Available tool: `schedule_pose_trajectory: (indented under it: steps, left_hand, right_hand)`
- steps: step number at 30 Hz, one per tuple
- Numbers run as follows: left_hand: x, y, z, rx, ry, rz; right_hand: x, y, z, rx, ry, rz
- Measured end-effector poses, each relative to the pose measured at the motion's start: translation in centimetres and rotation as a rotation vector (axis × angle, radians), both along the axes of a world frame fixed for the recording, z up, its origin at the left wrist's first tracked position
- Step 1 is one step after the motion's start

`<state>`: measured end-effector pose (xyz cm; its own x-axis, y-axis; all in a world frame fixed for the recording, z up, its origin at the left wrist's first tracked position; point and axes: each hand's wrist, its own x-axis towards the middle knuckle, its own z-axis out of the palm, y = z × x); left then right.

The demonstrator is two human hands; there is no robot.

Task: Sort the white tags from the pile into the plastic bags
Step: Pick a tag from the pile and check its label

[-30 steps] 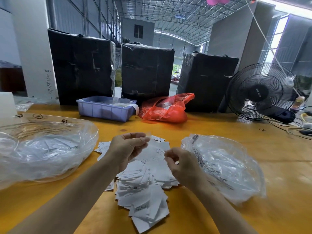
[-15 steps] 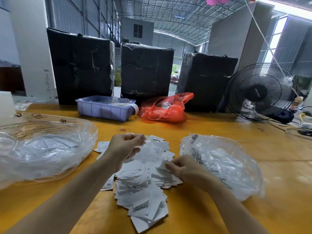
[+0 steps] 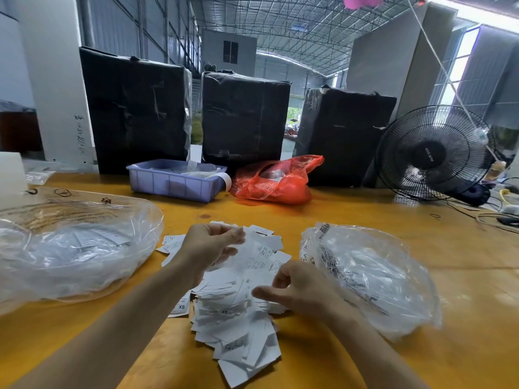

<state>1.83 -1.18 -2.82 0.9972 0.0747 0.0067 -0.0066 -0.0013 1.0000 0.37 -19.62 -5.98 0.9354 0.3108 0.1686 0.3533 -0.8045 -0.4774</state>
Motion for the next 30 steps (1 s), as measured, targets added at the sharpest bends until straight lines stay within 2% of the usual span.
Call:
schedule_pose_trajectory:
  steps: [2, 4, 8, 11, 13, 14, 17, 19, 25, 30]
  left_hand:
    - [0.0, 0.0, 0.0, 0.002, 0.000, -0.002]
    - [0.0, -0.1, -0.1, 0.002, 0.003, -0.006]
    - [0.0, -0.1, -0.2, 0.015, 0.012, -0.012]
    - [0.0, -0.2, -0.2, 0.029, 0.021, -0.020]
    - [0.0, -0.2, -0.1, 0.035, 0.022, -0.022]
    - [-0.1, -0.2, -0.1, 0.036, 0.020, -0.020]
    - [-0.1, -0.1, 0.1, 0.028, 0.012, -0.016]
    - [-0.1, 0.0, 0.2, 0.019, 0.005, -0.015]
    - [-0.2, 0.0, 0.2, 0.022, 0.002, -0.044]
    - [-0.4, 0.1, 0.2, 0.016, 0.021, -0.115]
  right_hand:
    - [-0.1, 0.7, -0.3, -0.043, -0.037, -0.004]
    - [-0.2, 0.6, -0.2, -0.027, 0.007, -0.013]
    - [0.1, -0.6, 0.4, 0.136, 0.153, -0.110]
    - [0.5, -1.0, 0.5, 0.245, 0.115, -0.201]
    - [0.6, -1.1, 0.7, 0.427, 0.044, -0.264]
    - [0.6, -1.1, 0.9, 0.598, 0.070, -0.267]
    - [0.3, -1.1, 1.9, 1.111, 0.301, -0.166]
    - [0.1, -1.0, 2.2, 1.258, 0.379, -0.110]
    - [0.0, -0.9, 2.2, 1.360, 0.417, -0.056]
    - [0.1, -1.2, 1.9, 1.231, 0.255, -0.135]
